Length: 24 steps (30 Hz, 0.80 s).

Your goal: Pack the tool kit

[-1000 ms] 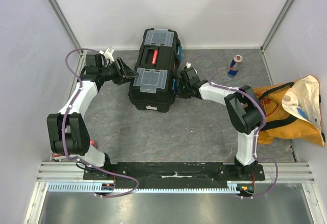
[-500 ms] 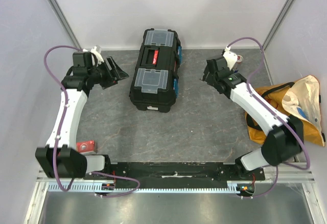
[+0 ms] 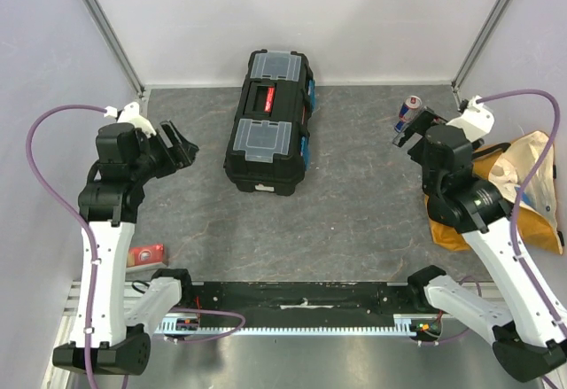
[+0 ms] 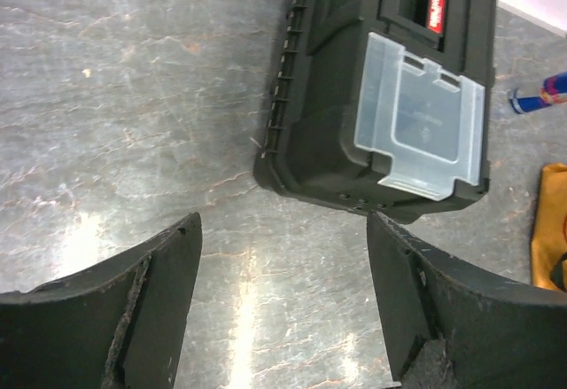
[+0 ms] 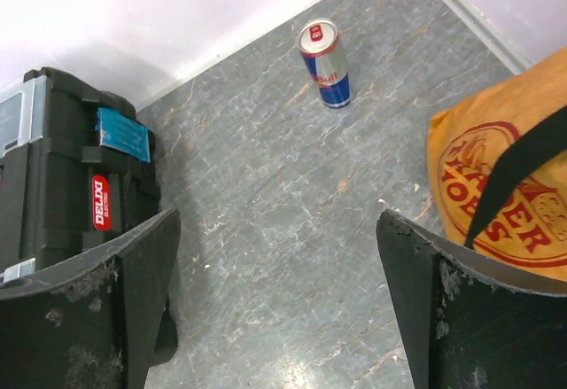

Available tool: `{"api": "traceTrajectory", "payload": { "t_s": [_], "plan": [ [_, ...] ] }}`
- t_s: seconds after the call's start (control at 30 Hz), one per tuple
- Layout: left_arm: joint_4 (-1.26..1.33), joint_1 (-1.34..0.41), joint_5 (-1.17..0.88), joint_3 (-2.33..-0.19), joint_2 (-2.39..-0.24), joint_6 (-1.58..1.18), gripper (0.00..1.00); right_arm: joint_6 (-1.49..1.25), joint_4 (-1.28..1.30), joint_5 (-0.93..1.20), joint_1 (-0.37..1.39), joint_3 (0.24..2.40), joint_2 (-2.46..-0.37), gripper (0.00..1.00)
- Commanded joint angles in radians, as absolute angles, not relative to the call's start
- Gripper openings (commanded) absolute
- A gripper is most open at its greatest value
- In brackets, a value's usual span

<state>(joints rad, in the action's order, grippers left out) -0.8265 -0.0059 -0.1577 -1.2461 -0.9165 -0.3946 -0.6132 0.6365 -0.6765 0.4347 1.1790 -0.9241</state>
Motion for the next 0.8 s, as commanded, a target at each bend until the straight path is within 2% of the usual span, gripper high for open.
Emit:
{"api": "traceTrajectory", "payload": {
  "t_s": [0.0, 0.57, 0.77],
  "plan": [
    [-0.870, -0.003, -0.078, -1.220, -0.868, -0.333, 0.80, -0.552, 0.607, -0.741, 0.436, 1.160, -0.859, 0.98],
    [-0.920, -0.021, -0.021, -1.246, -0.805, -0.333, 0.82, -0.495, 0.589, -0.732, 0.434, 1.276, -0.779, 0.98],
    [-0.923, -0.028, -0.051, -1.258, -0.818, -0.322, 0.87, -0.506, 0.588, -0.727, 0.436, 1.264, -0.765, 0.98]
  ]
}}
